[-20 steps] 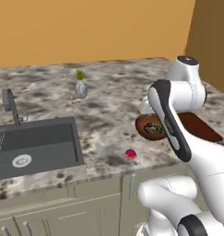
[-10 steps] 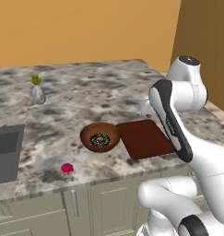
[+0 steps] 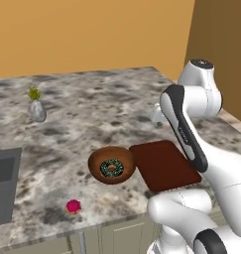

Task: Place the bowl with donut and the cupcake onto the tray.

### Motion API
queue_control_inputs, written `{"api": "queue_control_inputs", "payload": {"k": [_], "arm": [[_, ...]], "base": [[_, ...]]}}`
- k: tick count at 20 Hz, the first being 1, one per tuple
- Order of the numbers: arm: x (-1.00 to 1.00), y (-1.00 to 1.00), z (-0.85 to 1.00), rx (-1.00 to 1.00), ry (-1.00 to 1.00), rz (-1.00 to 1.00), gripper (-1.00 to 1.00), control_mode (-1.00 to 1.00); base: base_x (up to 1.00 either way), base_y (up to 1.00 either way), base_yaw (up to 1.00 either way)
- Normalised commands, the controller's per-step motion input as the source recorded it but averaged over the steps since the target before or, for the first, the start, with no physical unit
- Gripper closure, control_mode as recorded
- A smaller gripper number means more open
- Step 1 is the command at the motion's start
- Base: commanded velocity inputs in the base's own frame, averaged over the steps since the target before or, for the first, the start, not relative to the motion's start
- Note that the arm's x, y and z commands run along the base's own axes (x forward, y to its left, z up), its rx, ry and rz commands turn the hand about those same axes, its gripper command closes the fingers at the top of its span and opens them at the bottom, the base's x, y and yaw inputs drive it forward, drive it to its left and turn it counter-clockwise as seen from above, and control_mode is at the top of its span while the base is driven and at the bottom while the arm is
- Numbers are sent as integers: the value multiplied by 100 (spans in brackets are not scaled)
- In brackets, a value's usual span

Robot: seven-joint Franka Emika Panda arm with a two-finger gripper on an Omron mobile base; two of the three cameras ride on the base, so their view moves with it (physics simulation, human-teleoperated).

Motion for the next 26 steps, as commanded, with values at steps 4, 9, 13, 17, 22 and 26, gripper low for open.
{"api": "queue_control_inputs", "payload": {"k": [4, 9, 13, 17, 22, 26], "arm": [[0, 0, 0, 0, 0, 0, -100, 100], [0, 0, 0, 0, 0, 0, -100, -100], [0, 37, -27, 0, 0, -2, -100, -100], [-2, 26, -48, 4, 0, -2, -100, -100], [10, 12, -35, 4, 1, -4, -100, -100], [21, 18, -71, 0, 2, 0, -100, -100]], "base": [[0, 0, 0], [0, 0, 0], [0, 0, 0], [0, 0, 0], [0, 0, 0], [0, 0, 0]]}}
